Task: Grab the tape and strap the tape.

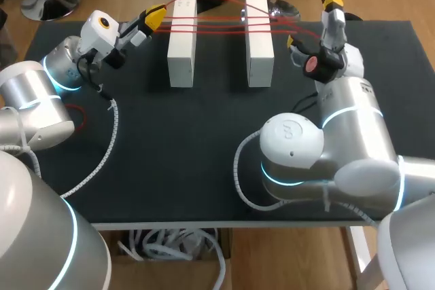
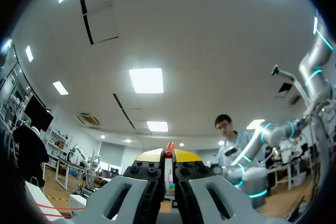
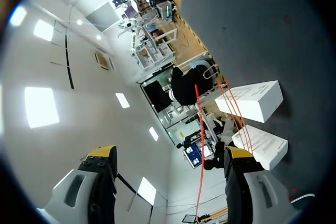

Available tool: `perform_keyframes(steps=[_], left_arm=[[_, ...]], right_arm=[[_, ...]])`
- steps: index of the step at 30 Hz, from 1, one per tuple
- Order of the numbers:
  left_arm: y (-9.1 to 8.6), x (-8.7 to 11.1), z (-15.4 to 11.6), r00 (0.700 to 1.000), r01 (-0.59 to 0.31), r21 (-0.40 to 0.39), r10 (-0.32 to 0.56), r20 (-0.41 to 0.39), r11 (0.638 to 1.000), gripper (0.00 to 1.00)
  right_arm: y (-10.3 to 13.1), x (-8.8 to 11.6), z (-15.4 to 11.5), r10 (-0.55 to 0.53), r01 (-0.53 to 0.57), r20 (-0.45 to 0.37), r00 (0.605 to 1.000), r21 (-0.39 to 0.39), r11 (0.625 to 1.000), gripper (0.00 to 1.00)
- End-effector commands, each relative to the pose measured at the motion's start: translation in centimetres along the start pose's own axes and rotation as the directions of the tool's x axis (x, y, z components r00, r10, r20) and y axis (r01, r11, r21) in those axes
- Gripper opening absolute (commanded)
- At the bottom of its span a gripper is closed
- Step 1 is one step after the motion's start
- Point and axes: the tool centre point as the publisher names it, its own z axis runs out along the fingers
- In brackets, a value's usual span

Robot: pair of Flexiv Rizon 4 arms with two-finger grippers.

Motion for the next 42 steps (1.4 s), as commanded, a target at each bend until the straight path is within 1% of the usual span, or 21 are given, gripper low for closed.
perform_keyframes(steps=[1,3,4,6,7,11,12,14,16,21,22,28,32,35,38,42], left_arm=[[0.0,0.0,0.0,1.000,0.000,0.002,0.000,-0.001,1.000,0.00],[0.0,0.0,0.0,1.000,0.000,0.002,0.000,-0.001,1.000,0.00],[0.0,0.0,0.0,1.000,0.000,0.002,0.000,-0.001,1.000,0.00],[0.0,0.0,0.0,1.000,0.000,0.002,0.000,-0.001,1.000,0.00],[0.0,0.0,0.0,1.000,0.000,0.002,0.000,-0.001,1.000,0.00],[0.0,0.0,0.0,1.000,0.000,0.002,0.000,-0.001,1.000,0.00],[0.0,0.0,0.0,1.000,0.000,0.002,0.000,-0.001,1.000,0.00],[0.0,0.0,0.0,1.000,0.000,0.002,0.000,-0.001,1.000,0.00],[0.0,0.0,0.0,1.000,0.000,0.002,0.000,-0.001,1.000,0.00],[0.0,0.0,0.0,1.000,0.000,0.002,0.000,-0.001,1.000,0.00],[0.0,0.0,0.0,1.000,0.000,0.002,0.000,-0.001,1.000,0.00],[0.0,0.0,0.0,1.000,0.000,0.002,0.000,-0.001,1.000,0.00],[0.0,0.0,0.0,1.000,0.000,0.002,0.000,-0.001,1.000,0.00],[0.0,0.0,0.0,1.000,0.000,0.002,0.000,-0.001,1.000,0.00],[0.0,0.0,0.0,1.000,0.000,0.002,0.000,-0.001,1.000,0.00],[0.0,0.0,0.0,1.000,0.000,0.002,0.000,-0.001,1.000,0.00]], right_arm=[[-0.2,0.3,-0.2,0.003,-0.003,0.003,1.000,-0.006,1.000,0.83],[-0.3,0.5,-0.4,0.008,-0.008,0.001,1.000,-0.006,1.000,0.84],[-0.4,0.5,-0.4,0.010,-0.010,0.000,1.000,-0.005,1.000,0.79],[-0.5,0.7,-0.6,0.015,-0.015,-0.004,1.000,-0.004,1.000,0.77],[-0.6,0.8,-0.7,0.017,-0.017,-0.005,1.000,-0.003,1.000,0.72],[-0.8,1.0,-0.8,0.024,-0.024,-0.011,1.000,-0.002,1.000,0.69],[-0.8,1.1,-0.8,0.026,-0.026,-0.014,1.000,-0.002,1.000,0.70],[-0.9,1.1,-0.9,0.028,-0.028,-0.018,0.999,-0.002,1.000,0.67],[-0.9,1.2,-0.9,0.028,-0.028,-0.021,0.999,-0.003,1.000,0.68],[-0.9,1.2,-0.9,0.027,-0.028,-0.026,0.999,-0.005,1.000,0.63],[-1.0,1.2,-0.9,0.027,-0.027,-0.027,0.999,-0.005,1.000,0.60],[-1.1,1.2,-0.9,0.029,-0.030,-0.031,0.999,-0.009,1.000,0.56],[-1.3,1.1,-0.9,0.031,-0.031,-0.035,0.999,-0.013,0.999,0.48],[-1.3,1.1,-0.9,0.031,-0.032,-0.037,0.999,-0.017,0.999,0.47],[-1.4,1.0,-1.0,0.030,-0.031,-0.037,0.999,-0.019,0.999,0.44],[-1.5,0.8,-1.1,0.029,-0.030,-0.035,0.999,-0.020,0.999,0.41]])
